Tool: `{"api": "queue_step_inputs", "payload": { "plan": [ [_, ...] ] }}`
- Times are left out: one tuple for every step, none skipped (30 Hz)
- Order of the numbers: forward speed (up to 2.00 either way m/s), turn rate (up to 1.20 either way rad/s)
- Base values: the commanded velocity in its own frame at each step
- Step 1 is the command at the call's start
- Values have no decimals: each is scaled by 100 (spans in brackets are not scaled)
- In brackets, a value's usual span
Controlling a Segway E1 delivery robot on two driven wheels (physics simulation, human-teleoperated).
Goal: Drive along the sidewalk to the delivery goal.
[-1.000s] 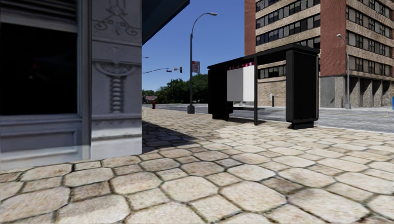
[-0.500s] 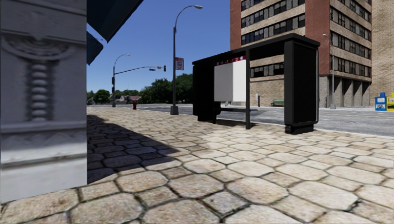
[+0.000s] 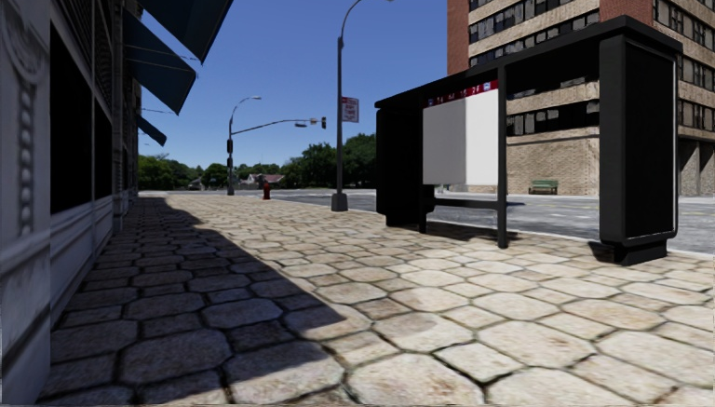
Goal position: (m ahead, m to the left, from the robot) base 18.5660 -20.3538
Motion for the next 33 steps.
{"api": "queue_step_inputs", "payload": {
  "plan": [
    [200, 48],
    [200, 48],
    [200, 48],
    [200, 48],
    [200, 48],
    [200, 48],
    [200, 48],
    [200, 48],
    [200, 48],
    [200, 48],
    [200, 48],
    [200, 48],
    [200, 48],
    [200, 48],
    [200, 48],
    [200, 48],
    [200, 48],
    [200, 48],
    [200, 48],
    [200, 48],
    [200, 48],
    [200, 48],
    [200, 48],
    [200, 48],
    [200, 48],
    [200, 48],
    [200, 48],
    [200, 48],
    [200, 43],
    [200, 33],
    [200, 33],
    [200, 27],
    [200, 21]
  ]
}}
